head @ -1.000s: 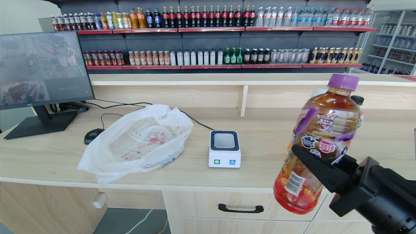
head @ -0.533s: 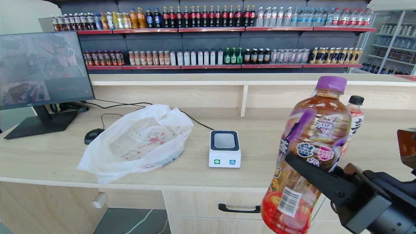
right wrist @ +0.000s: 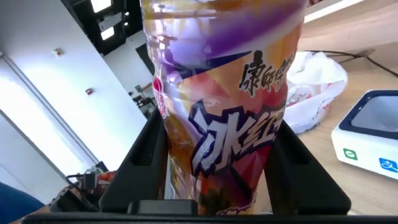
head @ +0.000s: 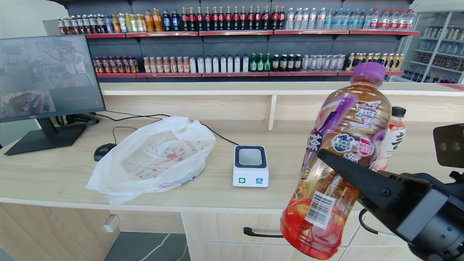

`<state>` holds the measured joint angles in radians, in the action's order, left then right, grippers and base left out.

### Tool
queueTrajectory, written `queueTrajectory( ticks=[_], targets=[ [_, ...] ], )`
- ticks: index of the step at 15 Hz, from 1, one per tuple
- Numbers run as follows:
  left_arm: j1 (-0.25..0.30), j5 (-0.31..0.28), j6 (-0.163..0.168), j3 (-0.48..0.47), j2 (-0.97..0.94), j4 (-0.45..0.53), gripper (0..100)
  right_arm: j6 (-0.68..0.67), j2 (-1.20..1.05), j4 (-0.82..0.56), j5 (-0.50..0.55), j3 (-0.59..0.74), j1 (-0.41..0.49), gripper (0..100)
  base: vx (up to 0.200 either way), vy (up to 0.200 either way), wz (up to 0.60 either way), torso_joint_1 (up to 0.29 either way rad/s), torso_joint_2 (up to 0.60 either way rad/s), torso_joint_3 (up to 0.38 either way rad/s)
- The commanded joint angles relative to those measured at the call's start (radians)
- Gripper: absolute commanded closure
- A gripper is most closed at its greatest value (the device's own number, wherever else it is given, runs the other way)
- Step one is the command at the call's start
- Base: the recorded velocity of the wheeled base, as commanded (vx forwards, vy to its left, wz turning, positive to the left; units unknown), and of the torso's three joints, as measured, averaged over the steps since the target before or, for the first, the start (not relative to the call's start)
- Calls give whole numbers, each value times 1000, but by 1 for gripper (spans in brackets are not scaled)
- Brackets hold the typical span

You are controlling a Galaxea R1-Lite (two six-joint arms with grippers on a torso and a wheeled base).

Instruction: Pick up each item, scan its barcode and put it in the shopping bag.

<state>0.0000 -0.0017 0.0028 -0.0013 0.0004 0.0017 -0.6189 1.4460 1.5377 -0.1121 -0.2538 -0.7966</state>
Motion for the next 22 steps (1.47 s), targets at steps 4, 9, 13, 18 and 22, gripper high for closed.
queueTrajectory(
  ticks=[4,9,13,18,22],
  targets=[
    [0,0,0,1,0,0,0,-4,11,33,-8,-10,-144,100,0,0,0,0,0,0],
    [0,0,0,1,0,0,0,-47,28,33,-8,-64,-174,100,0,0,0,0,0,0],
    [0,0,0,1,0,0,0,-90,48,33,-8,-145,-199,100,0,0,0,0,0,0],
    [0,0,0,1,0,0,0,-99,70,33,-8,-179,-200,100,0,0,0,0,0,0],
    [0,0,0,0,0,0,0,-110,65,33,-8,-186,-200,100,0,0,0,0,0,0]
  ],
)
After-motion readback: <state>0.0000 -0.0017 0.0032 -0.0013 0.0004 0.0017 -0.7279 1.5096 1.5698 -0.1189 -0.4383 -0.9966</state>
